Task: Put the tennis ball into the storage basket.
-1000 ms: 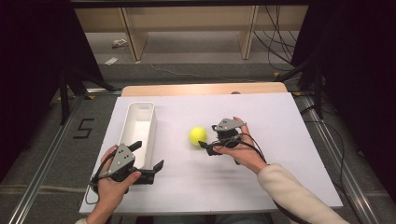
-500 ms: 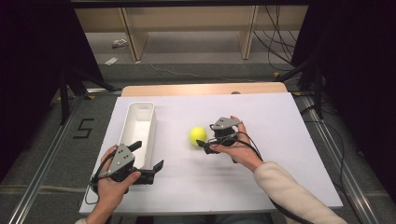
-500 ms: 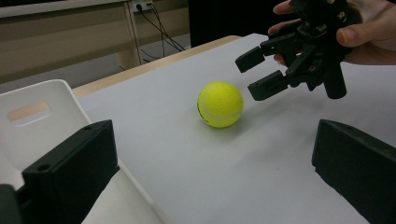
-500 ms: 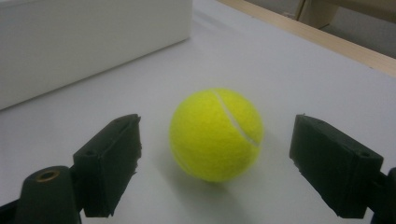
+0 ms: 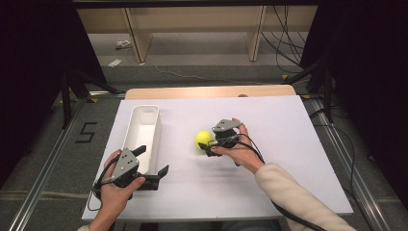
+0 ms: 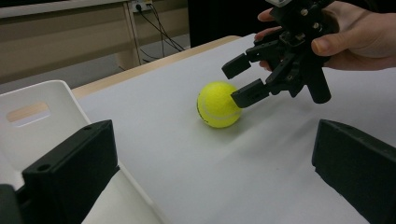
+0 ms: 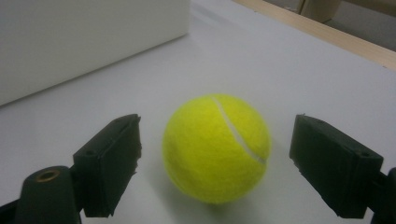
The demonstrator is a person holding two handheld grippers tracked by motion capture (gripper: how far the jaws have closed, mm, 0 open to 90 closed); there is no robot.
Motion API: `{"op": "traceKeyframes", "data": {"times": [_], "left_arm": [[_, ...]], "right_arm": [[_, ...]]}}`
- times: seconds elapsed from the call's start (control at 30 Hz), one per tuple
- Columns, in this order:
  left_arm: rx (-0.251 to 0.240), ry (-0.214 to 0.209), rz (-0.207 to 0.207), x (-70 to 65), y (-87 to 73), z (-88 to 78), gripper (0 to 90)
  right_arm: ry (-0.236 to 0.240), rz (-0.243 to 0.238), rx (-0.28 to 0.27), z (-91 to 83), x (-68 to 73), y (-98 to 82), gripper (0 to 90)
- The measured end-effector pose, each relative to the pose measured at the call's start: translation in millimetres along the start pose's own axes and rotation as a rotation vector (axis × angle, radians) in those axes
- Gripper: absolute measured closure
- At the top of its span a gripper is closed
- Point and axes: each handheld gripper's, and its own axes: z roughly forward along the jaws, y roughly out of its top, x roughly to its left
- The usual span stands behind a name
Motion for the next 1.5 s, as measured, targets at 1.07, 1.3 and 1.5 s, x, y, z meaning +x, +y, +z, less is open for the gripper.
{"op": "traceKeyframes", "data": {"times": [1.07, 1.3, 1.5], "left_arm": [[0.003, -0.003, 0.002, 0.2, -0.1, -0.5, 0.0], [0.003, -0.003, 0.001, 0.3, -0.1, -0.7, 0.0], [0.002, -0.004, 0.001, 0.2, -0.1, -0.7, 0.0]], "right_arm": [[-0.005, 0.005, 0.06, 34.9, -0.7, -4.5, 17.4], [-0.003, -0.002, 0.075, 37.9, 1.1, -6.4, 18.5], [-0.018, -0.002, 0.08, 38.2, 1.0, -7.3, 21.3]]}}
